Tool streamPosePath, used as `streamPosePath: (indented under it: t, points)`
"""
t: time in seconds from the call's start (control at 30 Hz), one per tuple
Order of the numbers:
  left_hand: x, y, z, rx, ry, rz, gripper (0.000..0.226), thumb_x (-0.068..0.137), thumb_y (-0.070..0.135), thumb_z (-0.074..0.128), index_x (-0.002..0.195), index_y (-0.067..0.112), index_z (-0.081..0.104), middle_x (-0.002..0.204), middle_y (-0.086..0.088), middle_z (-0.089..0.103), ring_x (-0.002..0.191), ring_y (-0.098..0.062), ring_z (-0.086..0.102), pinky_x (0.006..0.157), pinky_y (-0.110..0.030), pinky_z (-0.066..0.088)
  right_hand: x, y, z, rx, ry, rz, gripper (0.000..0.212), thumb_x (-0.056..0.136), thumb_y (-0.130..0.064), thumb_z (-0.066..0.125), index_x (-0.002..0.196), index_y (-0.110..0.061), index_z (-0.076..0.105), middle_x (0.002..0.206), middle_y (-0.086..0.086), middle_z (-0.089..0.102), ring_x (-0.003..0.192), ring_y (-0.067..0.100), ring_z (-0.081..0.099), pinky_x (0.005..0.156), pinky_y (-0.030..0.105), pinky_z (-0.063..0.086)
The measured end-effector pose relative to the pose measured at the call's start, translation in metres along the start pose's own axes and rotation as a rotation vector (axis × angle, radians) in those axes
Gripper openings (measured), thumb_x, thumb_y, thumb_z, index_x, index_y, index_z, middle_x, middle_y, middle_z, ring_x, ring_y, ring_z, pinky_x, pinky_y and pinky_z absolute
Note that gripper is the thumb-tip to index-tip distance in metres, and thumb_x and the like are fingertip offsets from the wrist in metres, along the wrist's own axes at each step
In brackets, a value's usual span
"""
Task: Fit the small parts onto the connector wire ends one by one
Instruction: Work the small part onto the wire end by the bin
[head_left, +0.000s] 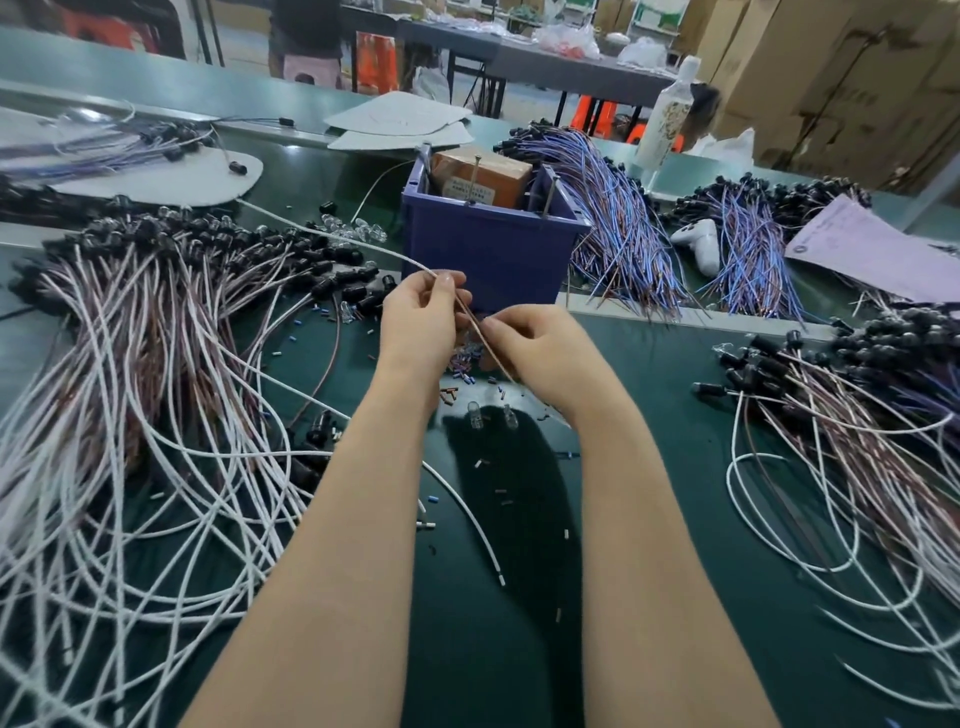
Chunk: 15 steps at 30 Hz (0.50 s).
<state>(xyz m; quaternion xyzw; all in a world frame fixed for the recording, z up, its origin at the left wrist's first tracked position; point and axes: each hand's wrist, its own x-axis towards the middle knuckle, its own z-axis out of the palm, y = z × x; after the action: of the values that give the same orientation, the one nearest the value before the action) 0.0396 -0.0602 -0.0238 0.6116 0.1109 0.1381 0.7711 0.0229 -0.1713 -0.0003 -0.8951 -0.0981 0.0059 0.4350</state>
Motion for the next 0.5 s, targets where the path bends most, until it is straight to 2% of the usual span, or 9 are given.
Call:
streamPosePath:
  t: [0.07,0.17,0.3,0.37,0.43,0.5]
  points:
    - [0.001,0.001,-0.001,-0.018,0.038,-0.006,0.029,0.101,0.012,0.039,0.08,0.02,0.058,0.075,0.005,0.058,0.048,0.001,0.044,0.051,-0.013,0.038,0.001,0.004,0.004,0.154,-0.039,0.035,0.019,0.097,-0.014,0.049,0.094,-0.009,0.067,0.071,0.001,0.064,0.063,0.007,0.058,0.063,0.017,0.05]
    - [0.004,0.002,-0.003,-0.008,0.121,-0.008,0.029,0.101,0.013,0.038,0.08,0.019,0.057,0.071,0.004,0.057,0.053,-0.004,0.043,0.051,-0.017,0.035,0.003,0.01,0.004,0.288,-0.003,0.061,0.021,0.096,-0.007,0.049,0.085,-0.017,0.064,0.07,-0.002,0.061,0.063,0.006,0.059,0.063,0.019,0.053]
    - [0.006,0.001,-0.008,0.063,0.268,0.079,0.028,0.102,0.018,0.034,0.086,0.016,0.057,0.064,0.005,0.053,0.051,-0.005,0.044,0.049,-0.018,0.034,0.009,0.019,0.002,0.456,0.28,0.057,0.025,0.097,-0.006,0.045,0.082,-0.02,0.059,0.066,0.0,0.055,0.053,0.006,0.052,0.05,0.019,0.047]
    - [0.008,0.003,-0.012,0.018,0.349,0.133,0.026,0.103,0.019,0.032,0.088,0.016,0.054,0.067,0.004,0.051,0.055,-0.008,0.046,0.056,-0.02,0.039,0.012,0.024,0.001,0.556,0.446,0.069,0.023,0.098,-0.007,0.044,0.085,-0.02,0.058,0.066,-0.001,0.052,0.047,0.004,0.045,0.046,0.018,0.038]
    - [0.01,0.005,-0.015,-0.026,0.411,0.175,0.026,0.103,0.021,0.031,0.088,0.018,0.051,0.07,0.002,0.047,0.062,-0.017,0.044,0.067,-0.03,0.043,0.016,0.028,-0.002,0.783,0.567,0.127,0.021,0.098,-0.004,0.042,0.093,-0.018,0.057,0.069,-0.001,0.053,0.048,0.003,0.043,0.046,0.016,0.037]
    - [0.009,0.01,-0.018,-0.063,0.469,0.216,0.03,0.103,0.02,0.03,0.08,0.018,0.05,0.064,0.001,0.047,0.055,-0.014,0.044,0.062,-0.028,0.039,0.017,0.032,-0.007,1.039,0.611,0.186,0.019,0.098,0.002,0.04,0.103,-0.011,0.054,0.072,0.002,0.052,0.052,0.005,0.046,0.048,0.014,0.042]
